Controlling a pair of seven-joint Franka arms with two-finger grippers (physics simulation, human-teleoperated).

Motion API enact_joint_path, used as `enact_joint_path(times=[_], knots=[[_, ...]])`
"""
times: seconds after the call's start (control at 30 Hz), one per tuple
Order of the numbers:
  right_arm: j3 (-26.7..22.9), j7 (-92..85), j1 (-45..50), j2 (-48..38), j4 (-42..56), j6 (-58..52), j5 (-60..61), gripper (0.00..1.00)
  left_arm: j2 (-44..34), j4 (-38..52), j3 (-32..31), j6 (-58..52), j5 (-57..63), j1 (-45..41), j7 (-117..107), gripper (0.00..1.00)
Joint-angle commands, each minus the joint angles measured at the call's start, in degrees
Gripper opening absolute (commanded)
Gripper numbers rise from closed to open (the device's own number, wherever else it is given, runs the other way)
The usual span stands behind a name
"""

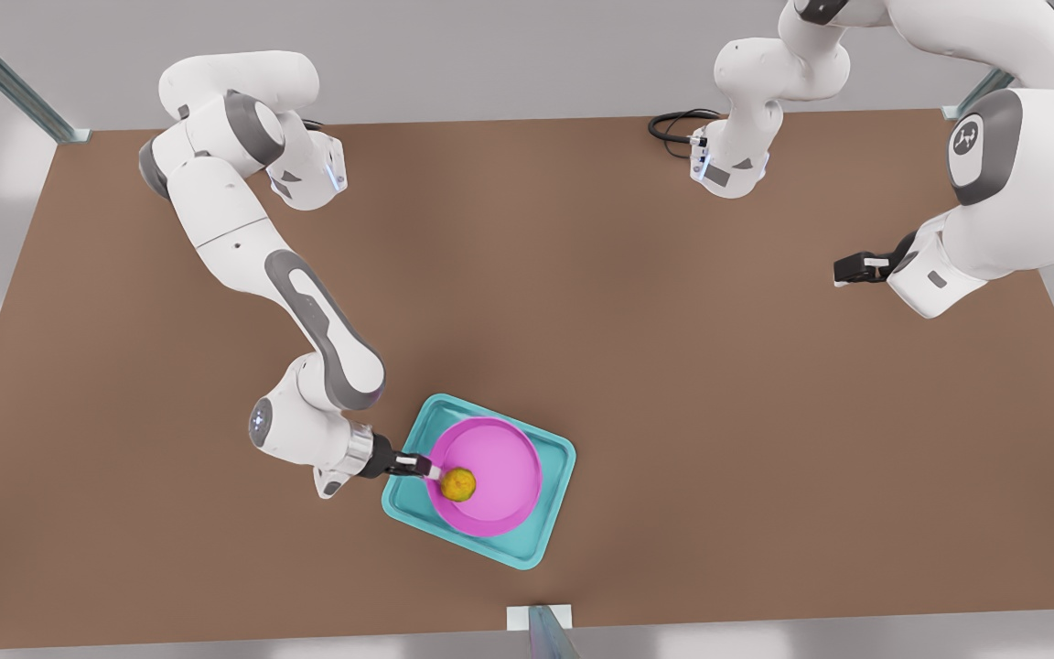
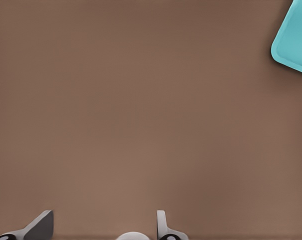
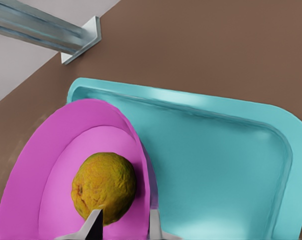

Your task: Place the orange on the plate with the left arm and the plate on the tray with the right arm

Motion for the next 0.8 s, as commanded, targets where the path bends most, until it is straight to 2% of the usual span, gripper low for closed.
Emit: enact_joint_path(times=[0.0, 0.13, 0.17, 0.2, 0.23, 0.3, 0.33, 0.37, 0.43, 0.57, 0.77], knots=[[0.0, -3.1, 0.0, -0.1, 0.1, -0.6, 0.1, 1.00, -0.1, 0.0, 0.0, -0.1, 0.0, 0.0, 0.1, 1.00], [0.0, -3.3, -0.4, -0.3, 0.1, -0.6, 0.1, 1.00, 0.1, 0.4, 0.0, 1.6, 0.5, 0.0, 0.0, 1.00], [-1.7, -3.1, -0.6, -1.2, 0.2, -3.0, -0.3, 1.00, 0.2, 0.4, 0.0, -0.1, -0.2, 0.0, 0.0, 1.00], [-6.5, -3.1, -0.6, -3.9, 0.8, -12.8, -5.3, 1.00, 0.2, 0.4, -0.1, -1.0, -0.2, -0.1, 0.0, 1.00], [-11.0, -3.1, -2.0, -3.4, 9.3, -32.4, -17.3, 1.00, 0.2, 0.4, -0.1, -1.5, -1.1, -0.1, 0.5, 1.00], [-11.3, -3.2, -2.7, -6.9, 15.8, -56.8, -43.2, 1.00, 0.3, 0.5, -0.1, -2.5, -2.0, -0.1, 0.1, 1.00], [-11.3, -3.2, -3.1, -14.8, 15.9, -59.5, -51.2, 1.00, 1.0, 3.1, 0.4, -2.7, -2.0, 0.2, 0.7, 1.00], [-11.3, -3.1, -5.5, -21.1, 16.3, -68.8, -50.7, 1.00, 1.6, 3.6, 0.3, -2.7, -1.7, 0.1, 0.3, 1.00], [-10.9, -2.8, -6.0, -23.0, 27.4, -86.1, -50.7, 1.00, 1.6, 3.6, 0.3, -2.6, -1.3, 0.1, 0.8, 1.00], [-10.9, -4.7, -11.1, -38.3, 8.0, -73.8, -45.6, 1.00, 1.7, 3.5, 0.3, -2.6, -1.3, 0.1, 0.4, 1.00], [-11.1, -4.7, -11.1, -39.3, 6.1, -72.6, -44.5, 1.00, 2.6, 3.5, 0.3, -2.7, -0.9, 0.0, 0.1, 1.00]])
